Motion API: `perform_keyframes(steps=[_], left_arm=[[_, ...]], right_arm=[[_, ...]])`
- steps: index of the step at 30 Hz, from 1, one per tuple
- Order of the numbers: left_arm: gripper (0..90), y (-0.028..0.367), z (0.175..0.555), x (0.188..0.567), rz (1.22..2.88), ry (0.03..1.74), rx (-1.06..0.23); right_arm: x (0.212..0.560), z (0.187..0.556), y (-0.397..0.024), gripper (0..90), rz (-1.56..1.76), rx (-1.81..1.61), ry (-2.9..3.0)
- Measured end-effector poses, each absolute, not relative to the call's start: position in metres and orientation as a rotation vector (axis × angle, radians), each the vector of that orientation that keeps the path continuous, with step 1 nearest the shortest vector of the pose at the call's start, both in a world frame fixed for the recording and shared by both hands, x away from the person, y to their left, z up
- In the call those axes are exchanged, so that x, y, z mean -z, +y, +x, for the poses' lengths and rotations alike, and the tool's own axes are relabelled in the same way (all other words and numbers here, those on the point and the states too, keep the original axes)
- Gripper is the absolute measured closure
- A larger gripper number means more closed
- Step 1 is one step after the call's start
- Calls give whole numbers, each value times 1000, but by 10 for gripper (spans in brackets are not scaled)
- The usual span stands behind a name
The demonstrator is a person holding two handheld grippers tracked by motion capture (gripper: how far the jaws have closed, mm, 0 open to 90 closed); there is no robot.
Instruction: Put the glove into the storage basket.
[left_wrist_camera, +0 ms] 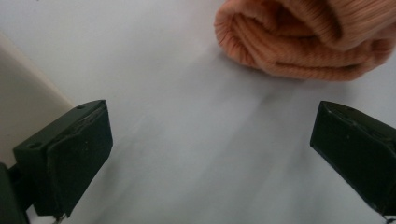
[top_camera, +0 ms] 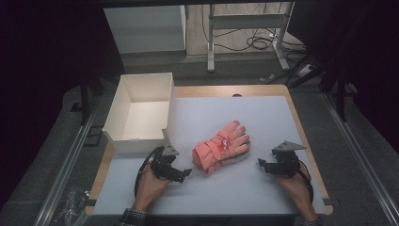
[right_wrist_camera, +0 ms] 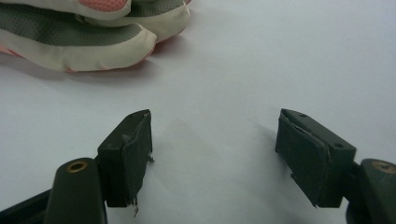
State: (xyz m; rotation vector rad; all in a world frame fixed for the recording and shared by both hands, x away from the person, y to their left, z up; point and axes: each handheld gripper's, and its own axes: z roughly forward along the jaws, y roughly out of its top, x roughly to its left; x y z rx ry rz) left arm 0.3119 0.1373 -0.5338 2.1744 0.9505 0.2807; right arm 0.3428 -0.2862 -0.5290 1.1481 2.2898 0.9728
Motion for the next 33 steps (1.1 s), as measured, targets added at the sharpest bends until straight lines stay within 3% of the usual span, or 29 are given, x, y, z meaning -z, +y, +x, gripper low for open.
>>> perform_keyframes(steps=[19,33], left_arm=[[0,129,304,495,2208,867,-219],[0,86,329,458,2256,759,-197]], right_arm=[[530,342,-286,271,1139,-973,2284],[530,342,-286,270,1140,-973,2284]])
